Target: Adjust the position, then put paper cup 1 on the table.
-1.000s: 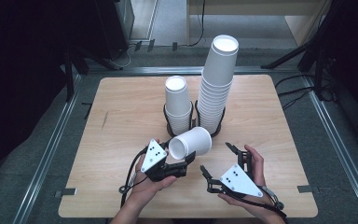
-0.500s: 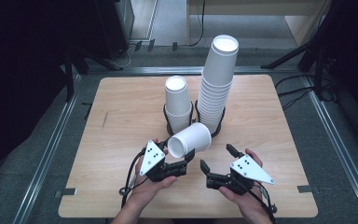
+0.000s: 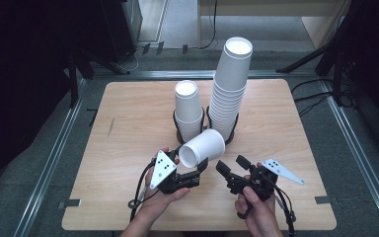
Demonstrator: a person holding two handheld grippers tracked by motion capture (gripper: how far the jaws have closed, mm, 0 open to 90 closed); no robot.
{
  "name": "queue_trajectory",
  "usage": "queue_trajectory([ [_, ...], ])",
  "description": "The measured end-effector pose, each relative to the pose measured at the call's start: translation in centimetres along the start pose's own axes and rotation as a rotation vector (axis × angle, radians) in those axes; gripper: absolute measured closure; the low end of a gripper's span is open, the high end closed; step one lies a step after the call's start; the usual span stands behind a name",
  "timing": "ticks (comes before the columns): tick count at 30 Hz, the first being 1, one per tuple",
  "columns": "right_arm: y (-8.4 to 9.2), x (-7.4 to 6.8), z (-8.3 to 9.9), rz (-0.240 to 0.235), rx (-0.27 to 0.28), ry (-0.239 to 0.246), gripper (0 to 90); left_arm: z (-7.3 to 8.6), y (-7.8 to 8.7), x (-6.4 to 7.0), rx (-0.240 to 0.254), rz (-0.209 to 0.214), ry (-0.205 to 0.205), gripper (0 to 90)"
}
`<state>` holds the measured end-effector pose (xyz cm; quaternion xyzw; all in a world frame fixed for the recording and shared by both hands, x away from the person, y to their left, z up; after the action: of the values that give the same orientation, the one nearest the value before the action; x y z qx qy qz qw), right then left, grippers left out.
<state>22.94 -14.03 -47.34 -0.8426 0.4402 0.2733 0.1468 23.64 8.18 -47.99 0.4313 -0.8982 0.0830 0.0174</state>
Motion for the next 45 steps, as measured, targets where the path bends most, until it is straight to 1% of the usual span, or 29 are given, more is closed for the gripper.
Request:
queue_trajectory([
  [1,0.0,0.0,0.0,0.0,0.0,0.0,9.2,0.0,0.0,0.0,0.002,-0.002,-0.003,22.4],
  [2,0.0,0.1,0.0,0.001,-0.008,-0.044,9.1,0.1,0.0,0.1,0.007,-0.006,-0.005,22.4],
  [3,-0.1,0.3,0.1,-0.002,-0.023,-0.105,6.4,0.1,0.0,0.1,0.009,-0.006,-0.005,22.4],
  [5,-0.2,0.5,0.2,-0.01,-0.039,-0.193,2.6,0.2,0.0,0.2,0.014,-0.006,-0.008,22.4],
  [6,-0.2,0.6,0.3,-0.01,-0.042,-0.229,1.3,0.3,-0.1,0.3,0.021,-0.008,-0.005,22.4],
  [7,-0.2,0.8,0.3,-0.009,-0.043,-0.292,0.0,0.4,-0.1,0.4,0.026,-0.009,-0.005,22.4],
  [8,-0.2,0.8,0.4,-0.001,-0.045,-0.332,0.0,0.5,-0.1,0.5,0.028,-0.01,-0.007,22.4],
  [10,-0.1,1.2,0.4,0.028,-0.042,-0.457,0.0,0.6,-0.2,0.6,0.033,-0.011,-0.012,22.4],
  [12,0.1,1.7,0.5,0.061,-0.039,-0.566,0.0,0.8,-0.2,0.8,0.037,-0.01,-0.014,22.3],
  [13,0.1,1.8,0.5,0.062,-0.045,-0.608,0.0,0.9,-0.2,0.9,0.039,-0.009,-0.014,22.3],
  [14,0.2,1.8,0.6,0.062,-0.045,-0.625,0.0,0.9,-0.3,1.0,0.042,-0.008,-0.02,22.3],
  [15,0.2,1.8,0.6,0.059,-0.05,-0.679,0.0,1.0,-0.3,1.1,0.042,-0.007,-0.022,22.3],
  [16,0.3,1.8,0.6,0.063,-0.051,-0.701,0.0,1.0,-0.3,1.1,0.042,-0.005,-0.019,22.3],
  [17,0.4,1.8,0.5,0.083,-0.054,-0.73,0.0,1.1,-0.3,1.2,0.042,-0.005,-0.019,22.3],
  [18,0.6,1.7,0.5,0.095,-0.047,-0.785,0.0,1.1,-0.4,1.2,0.044,-0.005,-0.023,22.3],
  [19,0.6,1.7,0.5,0.095,-0.047,-0.785,0.0,1.2,-0.4,1.3,0.044,-0.005,-0.023,22.3],
  [22,0.7,1.6,0.3,0.084,-0.044,-0.834,0.0,1.4,-0.4,1.7,0.045,0.0,-0.033,22.3],
  [25,0.8,1.5,0.2,0.08,-0.034,-0.853,0.0,1.5,-0.5,2.0,0.046,0.009,-0.031,22.3],
  [26,0.8,1.6,0.2,0.074,-0.031,-0.86,0.0,1.6,-0.5,2.2,0.048,0.011,-0.04,22.3],
  [31,0.7,2.2,0.5,0.094,-0.047,-0.874,0.0,1.7,-0.5,2.6,0.056,0.02,-0.05,22.2],
  [37,0.5,2.3,0.8,0.076,-0.051,-0.901,0.0,1.9,-0.6,2.9,0.056,0.026,-0.055,22.3],
  [42,0.4,2.4,0.8,0.084,-0.054,-0.897,0.0,2.0,-0.6,3.3,0.063,0.03,-0.059,22.2],
  [45,0.4,2.4,0.9,0.08,-0.06,-0.91,0.0,2.0,-0.6,3.5,0.065,0.031,-0.065,22.2],
])
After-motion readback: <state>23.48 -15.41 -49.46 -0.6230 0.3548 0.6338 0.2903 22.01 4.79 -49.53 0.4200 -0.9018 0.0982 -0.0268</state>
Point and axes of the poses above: each handheld gripper's, and its own axes: y roughly backward along the jaws, z roughly out of its underside, x roughly to its right, the point moved 2 cm from there along -y, roughly forward along the jaws, and after that the axes turned 13 degrees about x, right-handed, at the moved point
